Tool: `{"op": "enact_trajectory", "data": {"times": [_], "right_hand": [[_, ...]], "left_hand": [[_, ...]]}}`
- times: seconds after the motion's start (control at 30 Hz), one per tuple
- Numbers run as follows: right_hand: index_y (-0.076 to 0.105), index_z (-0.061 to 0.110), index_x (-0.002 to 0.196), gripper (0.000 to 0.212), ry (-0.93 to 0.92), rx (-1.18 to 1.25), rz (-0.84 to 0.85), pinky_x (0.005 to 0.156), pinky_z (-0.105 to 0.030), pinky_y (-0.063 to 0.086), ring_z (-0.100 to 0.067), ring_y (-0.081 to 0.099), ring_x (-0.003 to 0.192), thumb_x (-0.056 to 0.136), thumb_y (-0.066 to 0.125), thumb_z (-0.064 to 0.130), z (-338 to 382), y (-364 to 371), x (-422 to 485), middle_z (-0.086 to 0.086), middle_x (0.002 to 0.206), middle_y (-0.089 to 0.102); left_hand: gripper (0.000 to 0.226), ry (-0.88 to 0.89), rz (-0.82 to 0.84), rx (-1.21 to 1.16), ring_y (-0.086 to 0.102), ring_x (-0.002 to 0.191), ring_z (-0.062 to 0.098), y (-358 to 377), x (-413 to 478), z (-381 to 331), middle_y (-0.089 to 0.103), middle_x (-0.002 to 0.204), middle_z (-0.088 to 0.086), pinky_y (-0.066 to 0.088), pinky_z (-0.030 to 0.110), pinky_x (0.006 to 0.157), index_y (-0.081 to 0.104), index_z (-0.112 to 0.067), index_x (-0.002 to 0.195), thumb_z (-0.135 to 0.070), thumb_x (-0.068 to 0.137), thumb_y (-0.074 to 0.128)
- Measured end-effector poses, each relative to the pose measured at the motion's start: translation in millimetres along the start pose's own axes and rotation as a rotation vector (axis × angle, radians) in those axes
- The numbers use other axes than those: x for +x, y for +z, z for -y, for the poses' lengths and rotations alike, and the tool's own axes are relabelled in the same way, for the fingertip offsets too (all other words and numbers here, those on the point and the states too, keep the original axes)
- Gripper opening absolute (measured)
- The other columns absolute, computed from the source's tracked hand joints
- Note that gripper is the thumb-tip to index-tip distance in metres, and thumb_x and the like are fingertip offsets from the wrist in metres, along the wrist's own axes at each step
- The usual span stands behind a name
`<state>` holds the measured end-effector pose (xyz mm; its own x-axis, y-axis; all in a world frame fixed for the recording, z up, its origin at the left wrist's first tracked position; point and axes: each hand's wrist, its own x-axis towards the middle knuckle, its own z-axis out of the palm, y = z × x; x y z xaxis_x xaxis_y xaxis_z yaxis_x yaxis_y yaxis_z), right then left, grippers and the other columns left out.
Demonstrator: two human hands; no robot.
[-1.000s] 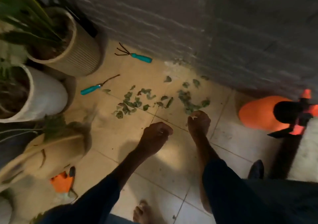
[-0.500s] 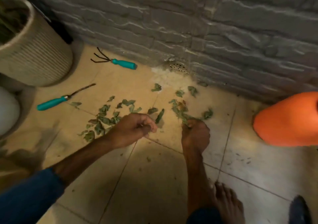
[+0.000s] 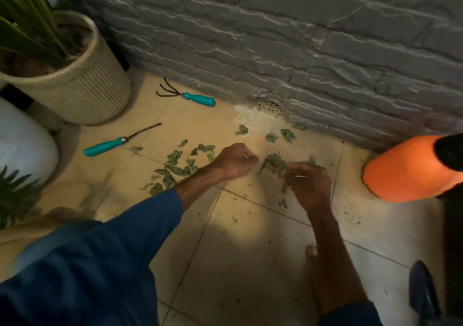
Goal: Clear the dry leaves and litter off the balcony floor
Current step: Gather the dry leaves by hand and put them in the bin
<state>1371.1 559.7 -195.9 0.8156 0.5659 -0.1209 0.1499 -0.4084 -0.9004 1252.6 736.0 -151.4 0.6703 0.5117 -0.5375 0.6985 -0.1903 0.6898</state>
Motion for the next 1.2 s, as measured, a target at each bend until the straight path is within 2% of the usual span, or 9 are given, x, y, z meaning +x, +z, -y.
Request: {"op": "enact_trajectory", "data": {"times": [0.1, 0.27, 0.47, 0.53, 0.7, 0.83, 0.93, 1.07, 1.2], "right_hand": [[0.076, 0.023, 0.094, 0.02, 0.058, 0.089, 0.023, 0.069, -0.021, 0.058, -0.006, 0.071, 0.072, 0.085, 0.077, 0.005, 14.7, -10.8, 3.1, 0.001, 0.083, 0.076], [0.079, 0.03, 0.091, 0.03, -0.031, 0.099, 0.099, 0.083, -0.043, 0.06, -0.019, 0.072, 0.076, 0.082, 0.08, 0.002, 29.0, -20.6, 4.9, 0.0, 0.081, 0.078], [0.081, 0.025, 0.093, 0.022, -0.229, -0.141, 0.233, 0.078, -0.018, 0.056, -0.005, 0.071, 0.079, 0.084, 0.079, 0.005, 62.4, -28.3, -2.7, 0.012, 0.088, 0.077], [0.082, 0.023, 0.095, 0.02, -0.255, -0.138, 0.225, 0.074, -0.014, 0.054, -0.002, 0.071, 0.079, 0.083, 0.08, 0.007, 71.8, -27.2, -4.5, 0.013, 0.086, 0.077], [0.081, 0.021, 0.094, 0.018, -0.211, -0.011, 0.124, 0.07, -0.027, 0.06, -0.012, 0.074, 0.078, 0.081, 0.083, 0.01, 85.4, -18.4, -6.5, 0.01, 0.082, 0.077], [0.08, 0.014, 0.093, 0.018, -0.157, 0.04, 0.155, 0.068, -0.031, 0.061, -0.014, 0.075, 0.073, 0.077, 0.086, 0.007, 91.1, -10.0, -9.0, 0.003, 0.08, 0.078], [0.081, 0.016, 0.088, 0.018, -0.174, -0.027, 0.15, 0.07, -0.035, 0.063, -0.014, 0.075, 0.072, 0.073, 0.089, 0.009, 92.5, 0.1, -10.0, 0.005, 0.079, 0.077], [0.08, 0.015, 0.084, 0.015, -0.266, -0.087, 0.16, 0.068, -0.027, 0.061, -0.012, 0.072, 0.071, 0.074, 0.088, 0.009, 93.6, 4.2, -11.4, 0.006, 0.078, 0.076], [0.08, 0.015, 0.091, 0.013, -0.232, -0.135, 0.095, 0.074, -0.019, 0.058, -0.008, 0.073, 0.074, 0.08, 0.083, 0.009, 67.7, -17.7, -1.0, 0.005, 0.084, 0.077]], "left_hand": [[0.025, 0.006, -0.02, -0.082, 0.07, 0.088, 0.017, -3.1, 4.1, -6.4, 0.074, 0.096, 0.001, 0.059, 0.034, 0.084, 0.067, -0.018, 0.115, -0.036, 0.098, 0.064], [0.03, 0.031, -0.075, -0.333, 0.069, 0.101, 0.018, -3.9, 7.7, -8.9, 0.073, 0.112, 0.001, 0.056, 0.047, 0.099, 0.065, -0.02, 0.117, -0.044, 0.099, 0.061], [0.051, 0.069, 0.025, -0.565, 0.066, 0.114, 0.023, -9.2, -2.5, -30.6, 0.069, 0.128, 0.007, 0.051, 0.032, 0.091, 0.066, -0.012, 0.13, -0.052, 0.107, 0.041], [0.058, 0.029, 0.116, -0.565, 0.065, 0.116, 0.025, -7.5, -8.6, -34.9, 0.069, 0.128, 0.009, 0.051, 0.034, 0.092, 0.068, -0.01, 0.129, -0.053, 0.108, 0.034], [0.063, -0.136, 0.299, -0.754, 0.07, 0.112, 0.041, -1.9, -19.2, -34.3, 0.07, 0.121, 0.025, 0.054, 0.048, 0.103, 0.055, -0.006, 0.137, -0.058, 0.105, 0.039], [0.058, -0.169, 0.366, -0.928, 0.072, 0.104, 0.04, -1.6, -26.7, -30.9, 0.072, 0.11, 0.023, 0.059, 0.047, 0.095, 0.052, -0.001, 0.139, -0.049, 0.107, 0.041], [0.049, -0.153, 0.286, -0.953, 0.072, 0.086, 0.029, -1.7, -29.1, -29.8, 0.069, 0.099, 0.019, 0.063, 0.042, 0.082, 0.054, 0.003, 0.136, -0.036, 0.11, 0.042], [0.026, -0.145, 0.172, -0.797, 0.064, 0.064, 0.02, -0.3, -29.5, -27.7, 0.066, 0.085, 0.013, 0.057, 0.026, 0.055, 0.062, -0.003, 0.114, -0.021, 0.11, 0.044], [0.024, -0.138, 0.08, -0.637, 0.053, 0.057, 0.012, 0.9, -28.3, -17.4, 0.062, 0.071, 0.003, 0.042, 0.021, 0.05, 0.071, -0.005, 0.094, -0.014, 0.106, 0.052]]}}
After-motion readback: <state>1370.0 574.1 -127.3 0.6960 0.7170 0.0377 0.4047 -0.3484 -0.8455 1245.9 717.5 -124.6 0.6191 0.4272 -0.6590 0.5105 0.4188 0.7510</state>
